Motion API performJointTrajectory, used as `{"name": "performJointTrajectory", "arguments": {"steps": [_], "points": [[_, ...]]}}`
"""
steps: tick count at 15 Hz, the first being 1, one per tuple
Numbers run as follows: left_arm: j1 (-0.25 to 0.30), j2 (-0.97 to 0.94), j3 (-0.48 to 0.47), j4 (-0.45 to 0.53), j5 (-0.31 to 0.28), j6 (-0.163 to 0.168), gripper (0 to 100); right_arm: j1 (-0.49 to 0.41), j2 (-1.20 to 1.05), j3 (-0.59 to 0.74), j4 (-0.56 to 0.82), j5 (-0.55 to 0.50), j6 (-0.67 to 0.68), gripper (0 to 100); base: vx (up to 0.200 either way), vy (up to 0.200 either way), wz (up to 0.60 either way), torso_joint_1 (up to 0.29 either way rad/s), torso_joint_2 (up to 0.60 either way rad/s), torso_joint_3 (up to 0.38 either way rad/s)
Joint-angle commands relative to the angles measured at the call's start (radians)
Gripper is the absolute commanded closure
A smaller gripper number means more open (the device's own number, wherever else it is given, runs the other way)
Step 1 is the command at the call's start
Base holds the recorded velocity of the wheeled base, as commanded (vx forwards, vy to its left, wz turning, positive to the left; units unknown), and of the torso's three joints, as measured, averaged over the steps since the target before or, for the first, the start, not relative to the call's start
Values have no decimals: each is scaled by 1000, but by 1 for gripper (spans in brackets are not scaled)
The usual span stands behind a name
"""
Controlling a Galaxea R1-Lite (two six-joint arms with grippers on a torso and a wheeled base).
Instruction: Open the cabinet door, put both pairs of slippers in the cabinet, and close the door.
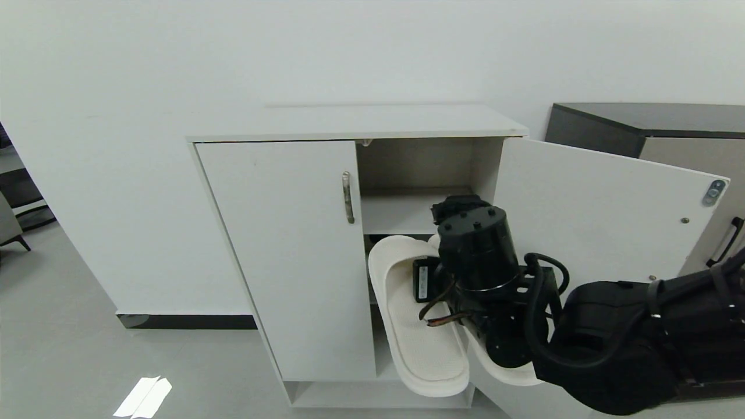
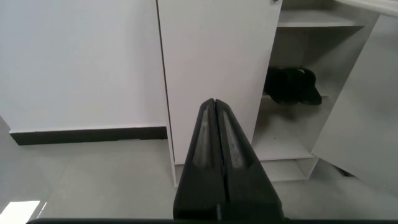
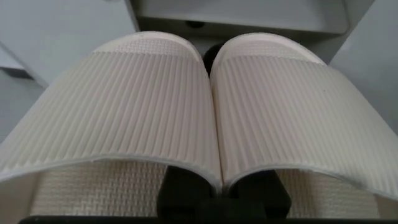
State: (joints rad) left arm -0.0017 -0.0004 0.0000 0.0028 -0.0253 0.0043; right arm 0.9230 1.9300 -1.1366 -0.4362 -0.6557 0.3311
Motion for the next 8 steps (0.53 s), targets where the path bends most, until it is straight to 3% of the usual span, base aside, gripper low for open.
{"name": "performJointTrajectory", "arguments": {"steps": [1,2,8], "points": [[0,0,0,0,-1,0,100,2,47,-74,30,-28,0,100,0,0,0,0,0,0],[0,0,0,0,1,-1,100,4,110,-160,39,-133,0,100,0,0,0,0,0,0],[0,0,0,0,1,-1,100,8,141,-181,59,-150,-3,100,0,0,0,0,0,0]]}}
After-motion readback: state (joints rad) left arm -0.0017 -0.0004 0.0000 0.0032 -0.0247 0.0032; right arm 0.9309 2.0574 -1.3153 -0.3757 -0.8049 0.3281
